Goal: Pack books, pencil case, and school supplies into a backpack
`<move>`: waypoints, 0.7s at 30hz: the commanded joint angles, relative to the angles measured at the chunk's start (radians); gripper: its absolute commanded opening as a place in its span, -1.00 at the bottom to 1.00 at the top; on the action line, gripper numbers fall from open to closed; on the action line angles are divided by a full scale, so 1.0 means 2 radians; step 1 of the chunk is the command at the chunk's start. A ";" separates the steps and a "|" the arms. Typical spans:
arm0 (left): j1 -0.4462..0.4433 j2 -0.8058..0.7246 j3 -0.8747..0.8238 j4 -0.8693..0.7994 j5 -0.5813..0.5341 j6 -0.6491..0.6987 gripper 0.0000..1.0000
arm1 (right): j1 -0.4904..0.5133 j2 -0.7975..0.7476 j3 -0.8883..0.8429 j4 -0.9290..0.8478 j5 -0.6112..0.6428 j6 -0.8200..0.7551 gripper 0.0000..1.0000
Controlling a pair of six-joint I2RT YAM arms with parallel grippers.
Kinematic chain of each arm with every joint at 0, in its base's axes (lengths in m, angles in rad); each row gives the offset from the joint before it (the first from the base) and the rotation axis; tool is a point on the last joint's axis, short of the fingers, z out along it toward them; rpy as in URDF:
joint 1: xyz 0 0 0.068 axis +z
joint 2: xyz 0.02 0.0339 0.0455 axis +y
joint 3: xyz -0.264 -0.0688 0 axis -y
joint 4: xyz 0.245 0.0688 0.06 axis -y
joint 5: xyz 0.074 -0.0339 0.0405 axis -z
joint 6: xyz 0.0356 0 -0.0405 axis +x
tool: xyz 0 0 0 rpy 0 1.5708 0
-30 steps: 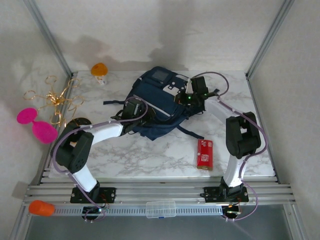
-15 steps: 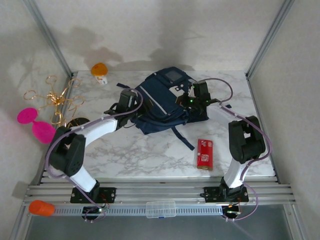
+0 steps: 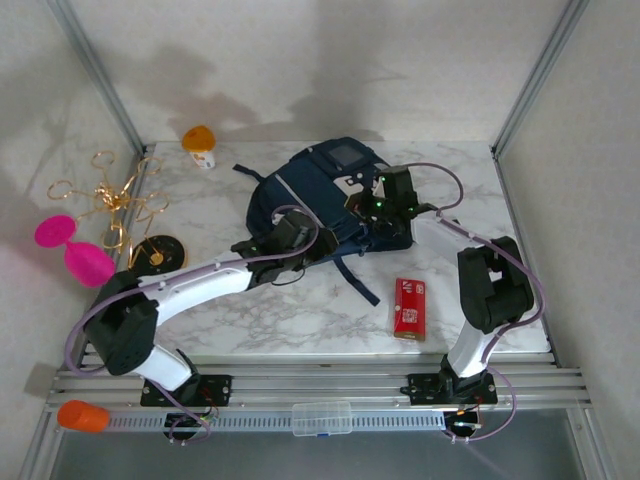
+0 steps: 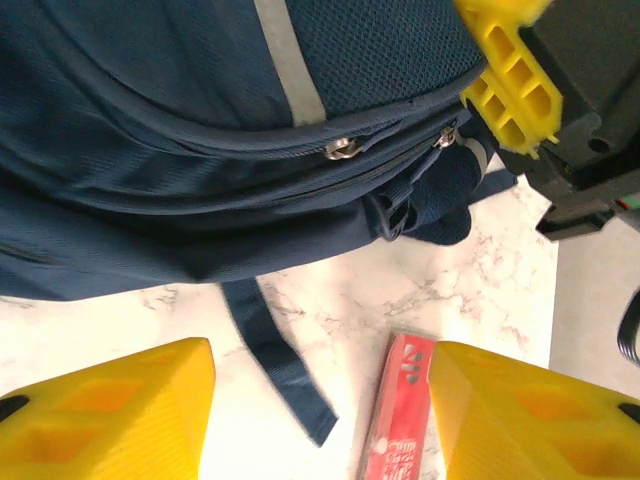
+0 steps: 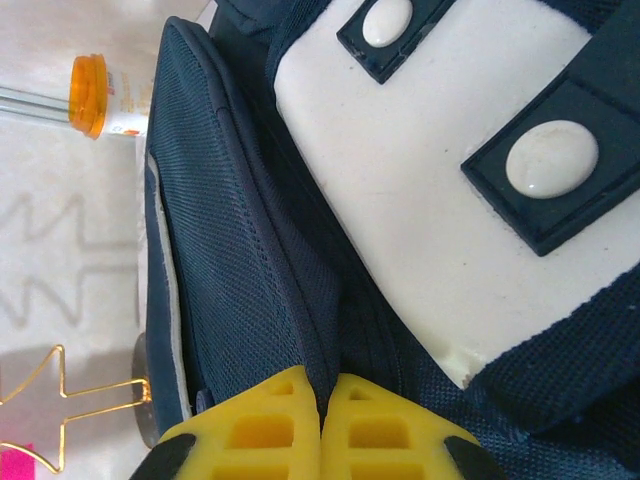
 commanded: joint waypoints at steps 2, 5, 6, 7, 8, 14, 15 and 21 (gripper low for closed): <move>-0.012 0.023 0.030 -0.002 -0.066 -0.083 0.16 | 0.018 -0.030 -0.004 0.041 -0.032 0.032 -1.00; -0.017 0.034 0.036 0.004 -0.105 -0.127 0.17 | 0.023 -0.038 -0.007 0.049 -0.020 0.042 -1.00; -0.016 0.039 0.039 -0.003 -0.114 -0.142 0.17 | 0.024 -0.039 -0.007 0.049 -0.016 0.043 -1.00; -0.016 0.046 0.043 -0.003 -0.119 -0.151 0.16 | 0.024 -0.039 -0.008 0.050 -0.016 0.047 -1.00; -0.016 0.054 0.051 -0.005 -0.124 -0.154 0.16 | 0.025 -0.039 -0.010 0.055 -0.019 0.050 -1.00; -0.014 0.109 0.127 -0.094 -0.179 -0.166 0.15 | 0.031 -0.039 -0.014 0.074 -0.019 0.058 -1.00; -0.014 0.116 0.132 -0.091 -0.178 -0.164 0.15 | 0.032 -0.038 -0.014 0.076 -0.018 0.058 -1.00; -0.016 0.167 0.181 -0.146 -0.189 -0.150 0.10 | 0.031 -0.031 -0.009 0.081 -0.010 0.059 -1.00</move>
